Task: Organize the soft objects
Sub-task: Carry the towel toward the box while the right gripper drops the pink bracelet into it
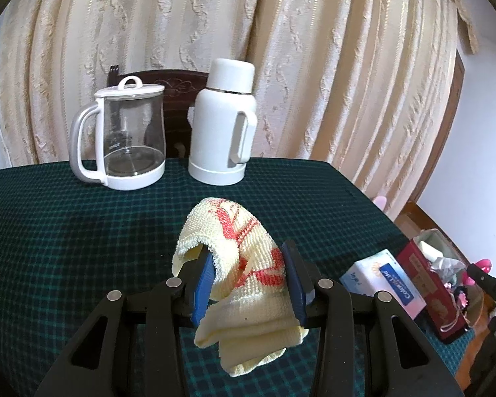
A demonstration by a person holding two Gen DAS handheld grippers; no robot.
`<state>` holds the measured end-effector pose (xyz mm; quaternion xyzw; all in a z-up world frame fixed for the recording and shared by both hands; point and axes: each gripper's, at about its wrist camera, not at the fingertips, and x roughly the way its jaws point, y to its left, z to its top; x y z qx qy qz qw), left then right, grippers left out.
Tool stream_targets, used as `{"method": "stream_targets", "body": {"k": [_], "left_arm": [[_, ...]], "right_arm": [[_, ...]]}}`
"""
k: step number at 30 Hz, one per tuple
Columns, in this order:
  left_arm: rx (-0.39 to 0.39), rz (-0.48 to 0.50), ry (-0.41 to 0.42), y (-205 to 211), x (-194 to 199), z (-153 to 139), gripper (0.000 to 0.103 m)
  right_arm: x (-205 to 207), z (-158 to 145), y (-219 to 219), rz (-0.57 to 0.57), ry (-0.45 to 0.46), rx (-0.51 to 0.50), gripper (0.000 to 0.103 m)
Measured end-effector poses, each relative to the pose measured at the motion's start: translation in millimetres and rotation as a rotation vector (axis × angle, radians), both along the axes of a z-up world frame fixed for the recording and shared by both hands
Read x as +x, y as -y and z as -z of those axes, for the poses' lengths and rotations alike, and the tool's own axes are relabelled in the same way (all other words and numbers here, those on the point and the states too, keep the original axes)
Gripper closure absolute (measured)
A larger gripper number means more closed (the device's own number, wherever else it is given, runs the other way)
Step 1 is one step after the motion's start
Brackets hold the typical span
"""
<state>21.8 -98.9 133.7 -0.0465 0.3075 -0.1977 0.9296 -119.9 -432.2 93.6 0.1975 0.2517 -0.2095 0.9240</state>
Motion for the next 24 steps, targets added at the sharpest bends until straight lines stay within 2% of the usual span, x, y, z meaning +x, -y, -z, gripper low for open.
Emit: {"method": "stream_targets", "body": {"k": [10,14,24], "left_arm": [[0.008,0.045,0.005,21,-12,-7,0.062],[0.012,0.059,0.007,29,-16,-10,0.062],[0.032,0.123,0.018,64,-29,-18,0.062]], "right_arm": [[-14,8,25,0.053,0.010,0.029,0.043],[-22,13,37,0.090,0.021,0.050,0.033],[-45,22,58,0.137,0.037,0.077,0.033]]}}
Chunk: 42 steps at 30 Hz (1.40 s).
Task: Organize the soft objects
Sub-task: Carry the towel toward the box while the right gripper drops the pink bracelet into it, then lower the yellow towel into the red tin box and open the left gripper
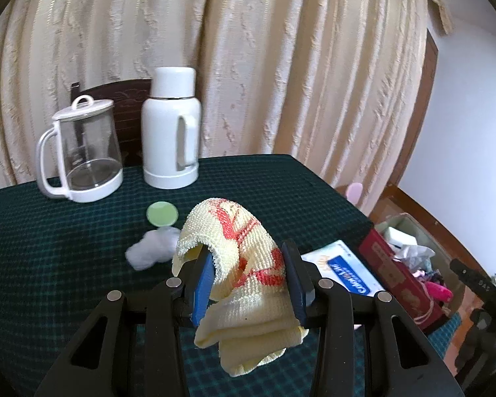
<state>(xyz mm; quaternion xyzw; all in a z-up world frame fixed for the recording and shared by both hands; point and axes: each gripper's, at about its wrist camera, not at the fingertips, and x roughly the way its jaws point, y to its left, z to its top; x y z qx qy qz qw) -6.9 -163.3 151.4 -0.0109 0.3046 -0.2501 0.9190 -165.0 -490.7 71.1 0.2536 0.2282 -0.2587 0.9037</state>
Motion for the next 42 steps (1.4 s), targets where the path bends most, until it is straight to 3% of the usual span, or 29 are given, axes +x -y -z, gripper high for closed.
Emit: {"method": "stream_targets", "body": {"k": [19,42], "left_arm": [[0.037,0.219,0.007,110,-31,-16,0.062],[0.064,0.454,-0.016,239,-53,-11,0.062]], "right_arm": [[-25,7,20,0.046,-0.017,-0.051,0.033],[-36,4,44,0.109,-0.052,-0.122,0.033]]}}
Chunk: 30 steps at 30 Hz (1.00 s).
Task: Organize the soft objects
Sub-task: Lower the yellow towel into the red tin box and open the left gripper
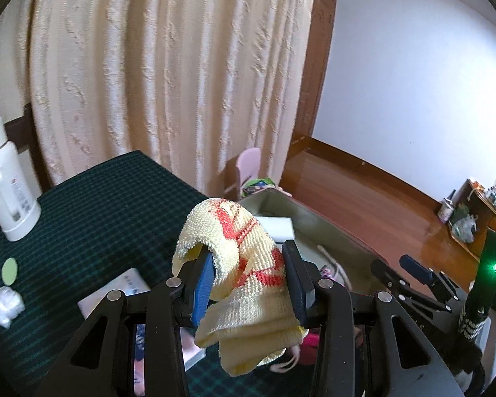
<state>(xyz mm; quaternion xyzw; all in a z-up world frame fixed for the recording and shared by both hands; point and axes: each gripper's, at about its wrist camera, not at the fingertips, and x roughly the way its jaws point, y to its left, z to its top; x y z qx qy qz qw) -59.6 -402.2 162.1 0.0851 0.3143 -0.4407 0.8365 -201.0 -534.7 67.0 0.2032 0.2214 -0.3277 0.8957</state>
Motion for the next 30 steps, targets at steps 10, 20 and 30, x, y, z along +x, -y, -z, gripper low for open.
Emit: {"method": "stream_targets", "body": {"k": [10,20,30], "left_arm": [[-0.007,0.063,-0.047,33,-4,9,0.062],[-0.027,0.111,-0.065,42,-9,13,0.040],[0.018,0.058,-0.037,34,-8,16,0.036]], "right_arm": [[-5,2,8,0.023,-0.001,0.004,0.033],[-8,4,10,0.030,0.000,0.006,0.033],[-5,4,11,0.030,0.003,0.007,0.033]]}}
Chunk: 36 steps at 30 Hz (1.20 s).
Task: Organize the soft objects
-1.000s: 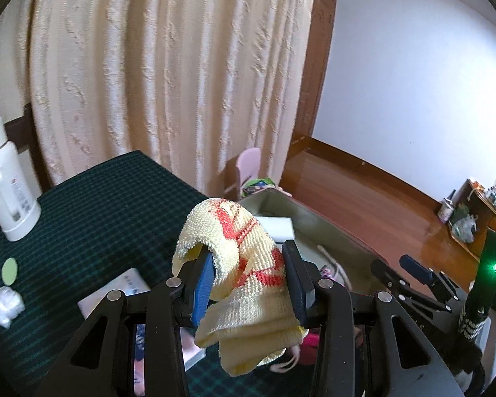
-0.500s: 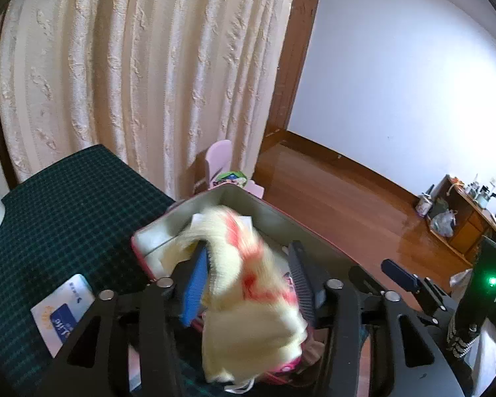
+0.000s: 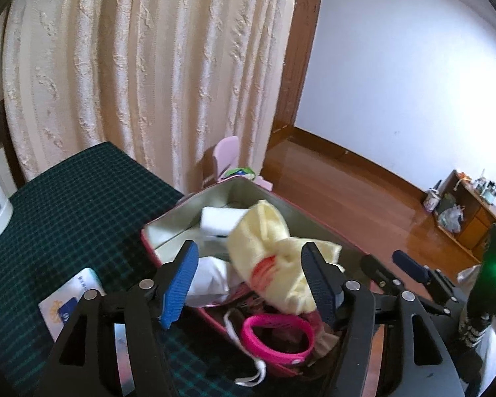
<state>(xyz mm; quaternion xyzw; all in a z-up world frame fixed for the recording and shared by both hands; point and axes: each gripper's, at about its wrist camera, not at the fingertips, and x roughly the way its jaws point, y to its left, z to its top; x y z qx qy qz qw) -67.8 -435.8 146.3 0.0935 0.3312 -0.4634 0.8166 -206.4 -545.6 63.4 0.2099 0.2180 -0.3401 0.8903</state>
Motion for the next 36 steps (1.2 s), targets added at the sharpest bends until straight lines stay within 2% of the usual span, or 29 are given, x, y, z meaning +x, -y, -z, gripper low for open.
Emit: {"method": "stream_targets", "body": {"k": [16,36], "left_arm": [[0.053,-0.095,0.126,-25,1,-1,0.029],[0.054,-0.179,0.131,-64,17,-1,0.029]], "right_arm": [[7,-7,-13,-0.024,0.010,-0.015,0.033],[22,-19,-40,-0.080,0.015,-0.033,0.032]]}}
